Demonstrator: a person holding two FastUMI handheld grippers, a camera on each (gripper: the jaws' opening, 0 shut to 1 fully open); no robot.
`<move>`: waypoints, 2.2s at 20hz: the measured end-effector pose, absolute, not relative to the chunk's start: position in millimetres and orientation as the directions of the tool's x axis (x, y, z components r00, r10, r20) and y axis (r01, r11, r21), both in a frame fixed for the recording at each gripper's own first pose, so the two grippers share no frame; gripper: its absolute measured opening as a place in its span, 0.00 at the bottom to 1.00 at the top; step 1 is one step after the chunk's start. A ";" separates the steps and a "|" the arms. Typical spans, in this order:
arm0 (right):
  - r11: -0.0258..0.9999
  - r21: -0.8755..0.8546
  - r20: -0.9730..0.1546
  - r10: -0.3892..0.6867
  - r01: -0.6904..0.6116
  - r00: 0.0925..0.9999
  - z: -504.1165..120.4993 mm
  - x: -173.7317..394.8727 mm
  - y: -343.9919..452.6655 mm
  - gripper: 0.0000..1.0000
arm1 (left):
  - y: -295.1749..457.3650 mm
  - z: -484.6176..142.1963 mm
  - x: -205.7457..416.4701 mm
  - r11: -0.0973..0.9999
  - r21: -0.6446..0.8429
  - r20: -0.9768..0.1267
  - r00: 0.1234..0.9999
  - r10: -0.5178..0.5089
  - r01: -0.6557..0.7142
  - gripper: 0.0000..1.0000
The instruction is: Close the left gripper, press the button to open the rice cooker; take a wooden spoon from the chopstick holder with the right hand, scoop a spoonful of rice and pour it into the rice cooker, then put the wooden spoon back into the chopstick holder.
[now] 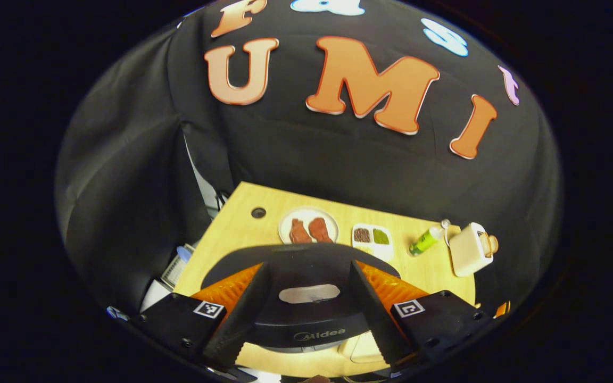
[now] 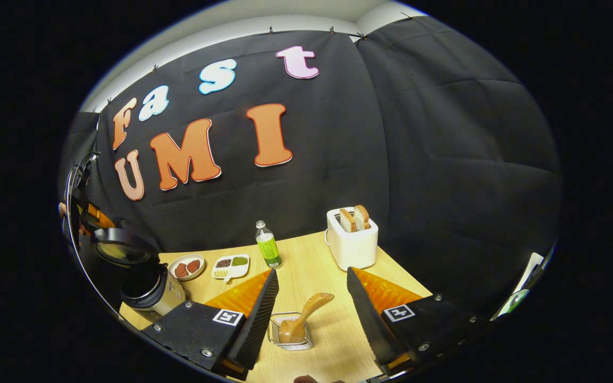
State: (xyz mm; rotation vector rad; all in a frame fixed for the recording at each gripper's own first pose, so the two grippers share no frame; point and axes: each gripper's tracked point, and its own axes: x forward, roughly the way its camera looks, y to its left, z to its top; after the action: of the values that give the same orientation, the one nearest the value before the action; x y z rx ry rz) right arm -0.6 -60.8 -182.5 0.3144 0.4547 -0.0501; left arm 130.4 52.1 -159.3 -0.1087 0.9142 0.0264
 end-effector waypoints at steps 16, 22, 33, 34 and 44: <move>0.956 0.290 -0.450 0.098 0.041 0.888 -193.1 3.9 -26.2 0.81 | 47.7 -284.5 55.2 0.994 0.054 -0.976 0.203 0.074 -0.100 0.95; 0.959 0.284 -0.451 0.118 0.017 0.885 -193.1 6.9 -17.9 0.81 | 42.1 -285.7 53.2 0.991 0.063 -0.984 0.156 0.081 -0.119 0.97; 0.962 0.270 -0.402 0.143 -0.033 0.905 -169.0 21.8 -2.9 0.81 | 32.5 -274.8 51.4 0.985 -0.033 -0.955 0.294 0.019 -0.170 0.94; 0.964 0.264 -0.391 0.140 -0.034 0.910 -164.4 24.2 -2.2 0.81 | 29.9 -270.7 58.2 0.983 -0.069 -0.934 0.357 -0.004 -0.170 0.94; 0.974 0.219 -0.311 0.128 -0.060 0.942 -126.7 36.4 10.1 0.81 | 23.0 -130.9 90.9 0.995 -0.098 -0.483 0.875 -0.035 -0.014 0.95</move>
State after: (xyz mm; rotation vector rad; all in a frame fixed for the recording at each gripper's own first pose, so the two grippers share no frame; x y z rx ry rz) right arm 36.4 10.1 -126.7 0.2092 0.3299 0.0964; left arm 90.9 23.0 -130.9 -0.0996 0.5061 -0.0107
